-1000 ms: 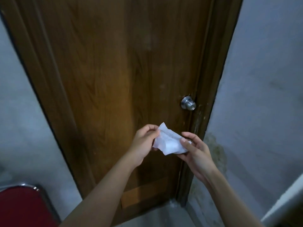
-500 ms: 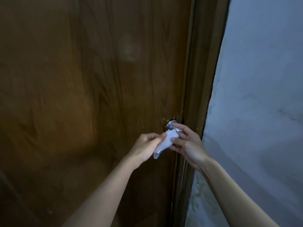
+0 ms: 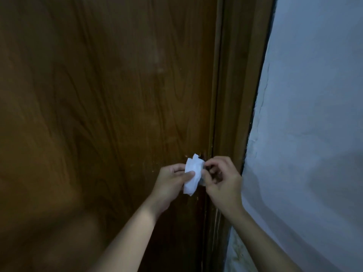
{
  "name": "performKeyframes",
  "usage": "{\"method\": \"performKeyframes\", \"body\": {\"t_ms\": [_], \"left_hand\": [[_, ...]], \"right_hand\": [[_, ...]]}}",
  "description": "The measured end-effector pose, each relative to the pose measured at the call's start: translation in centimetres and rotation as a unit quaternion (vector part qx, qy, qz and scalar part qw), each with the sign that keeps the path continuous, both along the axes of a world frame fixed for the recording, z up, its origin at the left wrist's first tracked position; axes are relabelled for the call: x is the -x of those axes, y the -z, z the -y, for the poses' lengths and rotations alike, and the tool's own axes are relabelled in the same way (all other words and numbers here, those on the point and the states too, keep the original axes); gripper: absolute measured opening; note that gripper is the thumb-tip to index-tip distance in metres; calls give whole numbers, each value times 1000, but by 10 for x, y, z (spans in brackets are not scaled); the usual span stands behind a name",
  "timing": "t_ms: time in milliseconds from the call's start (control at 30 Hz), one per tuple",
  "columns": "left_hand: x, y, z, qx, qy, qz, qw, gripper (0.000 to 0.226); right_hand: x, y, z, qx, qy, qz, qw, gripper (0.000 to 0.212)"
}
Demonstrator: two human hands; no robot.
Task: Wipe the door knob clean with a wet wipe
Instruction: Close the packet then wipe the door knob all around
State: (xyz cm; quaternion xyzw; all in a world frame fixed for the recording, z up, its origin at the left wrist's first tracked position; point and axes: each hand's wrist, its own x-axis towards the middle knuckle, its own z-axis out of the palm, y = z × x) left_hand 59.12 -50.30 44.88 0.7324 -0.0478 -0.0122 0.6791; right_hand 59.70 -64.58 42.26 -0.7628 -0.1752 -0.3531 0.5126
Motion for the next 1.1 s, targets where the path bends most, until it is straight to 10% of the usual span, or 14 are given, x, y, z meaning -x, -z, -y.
{"method": "performKeyframes", "body": {"t_ms": [267,600,833,1100], "left_hand": [[-12,-14,26,66,23,-9,998,33],[-29,22,36,-315,-100,128,935,56],[-33,34,44,-332,-124,163,921,42],[-37,38,48,-336,-140,156,918,50]], "right_hand": [[-22,11,8,53,-87,-15,995,44],[-39,14,32,29,-35,-36,998,28],[-45,37,24,176,-103,-51,978,39],[-33,52,38,92,-29,-81,992,36]]}}
